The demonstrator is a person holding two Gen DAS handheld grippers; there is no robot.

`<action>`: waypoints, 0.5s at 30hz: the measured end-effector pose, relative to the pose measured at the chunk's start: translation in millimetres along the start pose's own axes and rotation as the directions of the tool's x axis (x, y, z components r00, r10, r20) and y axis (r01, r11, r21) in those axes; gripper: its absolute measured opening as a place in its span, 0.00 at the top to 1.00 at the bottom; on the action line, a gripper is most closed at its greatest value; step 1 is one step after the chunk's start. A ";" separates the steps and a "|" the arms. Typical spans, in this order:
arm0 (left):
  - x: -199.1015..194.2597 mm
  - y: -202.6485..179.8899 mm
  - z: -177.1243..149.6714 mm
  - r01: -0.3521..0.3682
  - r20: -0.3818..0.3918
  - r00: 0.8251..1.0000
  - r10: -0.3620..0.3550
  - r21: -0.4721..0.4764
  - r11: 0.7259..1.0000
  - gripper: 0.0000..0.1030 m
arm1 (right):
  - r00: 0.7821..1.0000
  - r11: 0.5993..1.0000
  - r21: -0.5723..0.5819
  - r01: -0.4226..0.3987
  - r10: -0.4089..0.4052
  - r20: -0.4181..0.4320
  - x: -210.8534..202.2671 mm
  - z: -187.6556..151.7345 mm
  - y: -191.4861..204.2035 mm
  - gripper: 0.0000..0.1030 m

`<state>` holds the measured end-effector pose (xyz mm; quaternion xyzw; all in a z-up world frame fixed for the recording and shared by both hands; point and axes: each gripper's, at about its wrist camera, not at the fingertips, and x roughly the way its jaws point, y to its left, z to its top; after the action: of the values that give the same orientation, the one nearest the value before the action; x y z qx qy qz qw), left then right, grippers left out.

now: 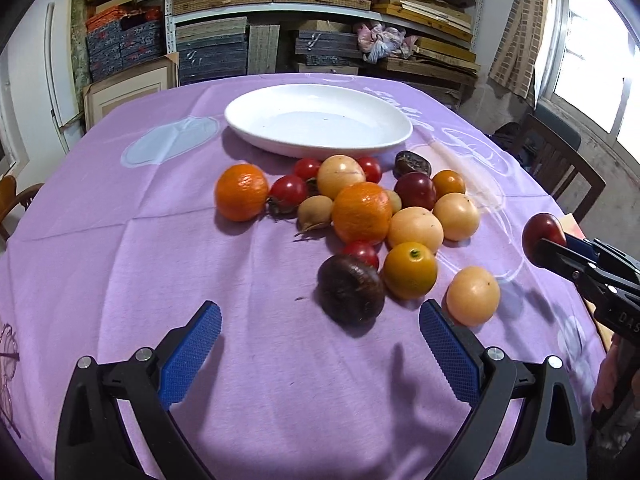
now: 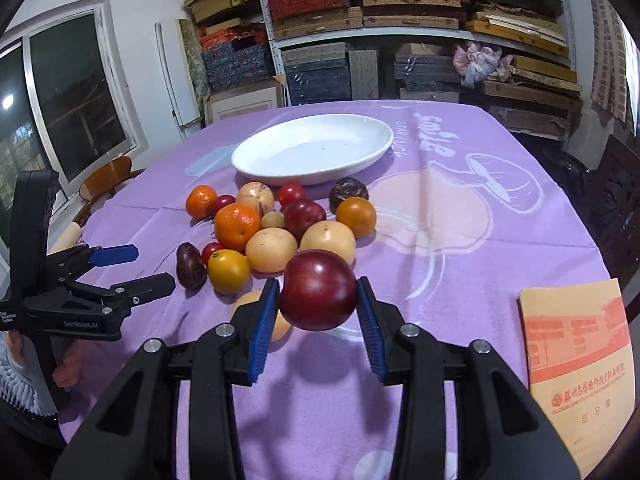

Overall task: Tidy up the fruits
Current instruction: 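Grasp the red plum with the right tool while the left tool grasps a dark brown passion fruit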

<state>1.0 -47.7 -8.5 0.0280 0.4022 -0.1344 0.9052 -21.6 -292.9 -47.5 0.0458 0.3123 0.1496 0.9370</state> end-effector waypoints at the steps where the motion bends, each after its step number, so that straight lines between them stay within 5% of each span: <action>1: 2.8 -2.2 1.4 -0.005 -0.002 1.000 0.005 0.005 1.000 0.03 | 1.000 1.000 0.008 -0.005 0.005 0.003 1.0 -0.9 -1.7 0.62; 11: 20.4 9.5 9.1 -0.097 -0.048 0.994 0.094 -0.055 0.994 0.04 | 0.998 0.996 0.058 -0.061 0.060 0.015 6.0 -6.8 -12.8 0.61; 15: 29.2 2.2 7.4 -0.080 -0.101 0.992 0.078 -0.014 0.997 0.28 | 0.996 0.993 0.083 -0.088 0.086 0.037 2.1 -7.1 -18.1 0.61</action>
<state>25.7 -53.1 -25.1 0.0425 0.4469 -0.0934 0.8887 -19.7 -309.5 -57.6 0.1017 0.3003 0.1761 0.9319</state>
